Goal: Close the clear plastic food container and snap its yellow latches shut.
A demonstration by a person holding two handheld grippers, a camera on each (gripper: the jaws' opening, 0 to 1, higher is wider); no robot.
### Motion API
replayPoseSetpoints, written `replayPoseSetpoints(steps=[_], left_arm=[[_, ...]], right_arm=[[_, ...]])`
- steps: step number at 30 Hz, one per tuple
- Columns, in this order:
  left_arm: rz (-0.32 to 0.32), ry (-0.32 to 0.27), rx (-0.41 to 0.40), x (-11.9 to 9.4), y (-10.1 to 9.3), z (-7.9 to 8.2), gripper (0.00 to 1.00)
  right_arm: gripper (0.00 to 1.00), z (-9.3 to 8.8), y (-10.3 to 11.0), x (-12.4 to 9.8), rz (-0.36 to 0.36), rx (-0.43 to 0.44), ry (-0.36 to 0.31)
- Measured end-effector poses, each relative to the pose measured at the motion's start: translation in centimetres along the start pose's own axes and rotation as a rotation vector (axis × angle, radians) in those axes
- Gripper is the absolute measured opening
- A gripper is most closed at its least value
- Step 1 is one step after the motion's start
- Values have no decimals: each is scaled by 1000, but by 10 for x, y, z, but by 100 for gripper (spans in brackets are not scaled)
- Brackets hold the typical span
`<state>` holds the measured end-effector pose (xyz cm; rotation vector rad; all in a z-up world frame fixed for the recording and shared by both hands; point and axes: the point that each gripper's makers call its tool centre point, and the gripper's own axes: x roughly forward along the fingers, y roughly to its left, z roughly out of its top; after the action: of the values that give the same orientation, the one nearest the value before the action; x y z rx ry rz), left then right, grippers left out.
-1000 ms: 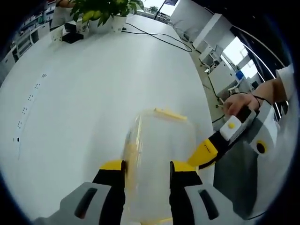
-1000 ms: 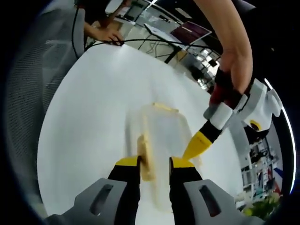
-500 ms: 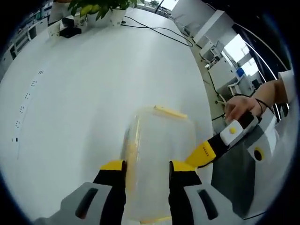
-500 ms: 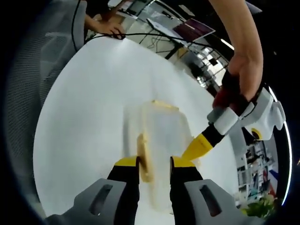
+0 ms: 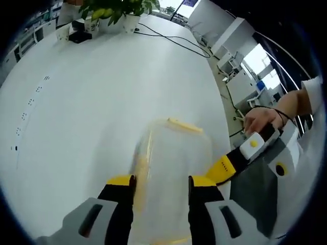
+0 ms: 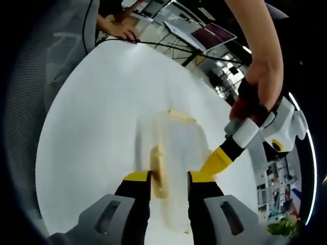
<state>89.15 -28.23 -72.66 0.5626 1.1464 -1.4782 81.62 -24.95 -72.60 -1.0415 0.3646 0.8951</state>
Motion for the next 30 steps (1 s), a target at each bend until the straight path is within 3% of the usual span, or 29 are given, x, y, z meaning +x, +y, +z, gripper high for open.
replayPoseSetpoints(steps=[8, 15, 18, 24, 30], left_arm=[[44, -44, -10, -8, 4, -2, 42], [104, -159, -88, -23, 5, -2, 43], [149, -216, -123, -32, 5, -7, 43], [183, -289, -199, -43, 0, -23, 43], [276, -373, -288, -56, -2, -44, 43]], right_arm=[[24, -4, -3, -8, 7, 51, 18], [26, -7, -9, -18, 7, 146, 23], [26, -7, -13, -22, 1, 224, 8], [25, -11, -22, -28, -13, 293, 4], [24, -16, -32, -31, -36, 439, -20]])
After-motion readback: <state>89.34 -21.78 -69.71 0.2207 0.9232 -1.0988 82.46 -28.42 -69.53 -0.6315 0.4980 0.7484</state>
